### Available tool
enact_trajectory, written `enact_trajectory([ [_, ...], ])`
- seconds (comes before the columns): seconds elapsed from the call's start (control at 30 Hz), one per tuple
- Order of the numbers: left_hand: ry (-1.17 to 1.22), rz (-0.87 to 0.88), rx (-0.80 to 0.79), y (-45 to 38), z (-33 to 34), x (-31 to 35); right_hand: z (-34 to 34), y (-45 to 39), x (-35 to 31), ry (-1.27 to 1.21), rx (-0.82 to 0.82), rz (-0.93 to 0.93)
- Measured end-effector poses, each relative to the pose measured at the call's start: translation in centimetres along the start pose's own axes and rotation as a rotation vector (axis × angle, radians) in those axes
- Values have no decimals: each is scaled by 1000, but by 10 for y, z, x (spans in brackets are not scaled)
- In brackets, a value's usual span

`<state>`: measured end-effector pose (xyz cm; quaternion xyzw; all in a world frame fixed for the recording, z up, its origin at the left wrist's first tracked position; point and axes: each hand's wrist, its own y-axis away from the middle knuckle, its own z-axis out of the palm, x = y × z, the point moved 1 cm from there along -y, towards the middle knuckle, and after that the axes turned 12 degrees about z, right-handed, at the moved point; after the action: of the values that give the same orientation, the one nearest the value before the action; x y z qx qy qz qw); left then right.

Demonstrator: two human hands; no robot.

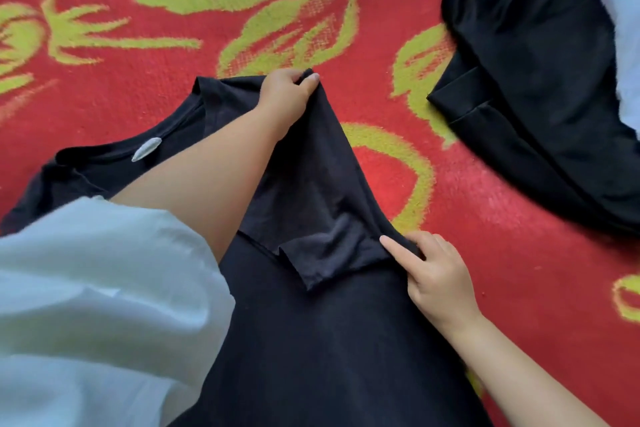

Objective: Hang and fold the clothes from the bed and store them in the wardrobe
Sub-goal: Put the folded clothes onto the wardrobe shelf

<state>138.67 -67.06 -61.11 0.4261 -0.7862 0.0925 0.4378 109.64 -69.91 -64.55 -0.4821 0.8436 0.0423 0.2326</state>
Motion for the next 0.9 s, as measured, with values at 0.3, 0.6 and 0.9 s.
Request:
enact_trajectory([
  [0.3,-191,69,14,29,-5,-3,-10,11,-13,15,88,142],
  [0.6,-449,363,-140,160,-53,-91,25,7,-112,138,31,301],
  [0.9,-387,422,39,148,-66,-107,33,25,-115,147,21,116],
])
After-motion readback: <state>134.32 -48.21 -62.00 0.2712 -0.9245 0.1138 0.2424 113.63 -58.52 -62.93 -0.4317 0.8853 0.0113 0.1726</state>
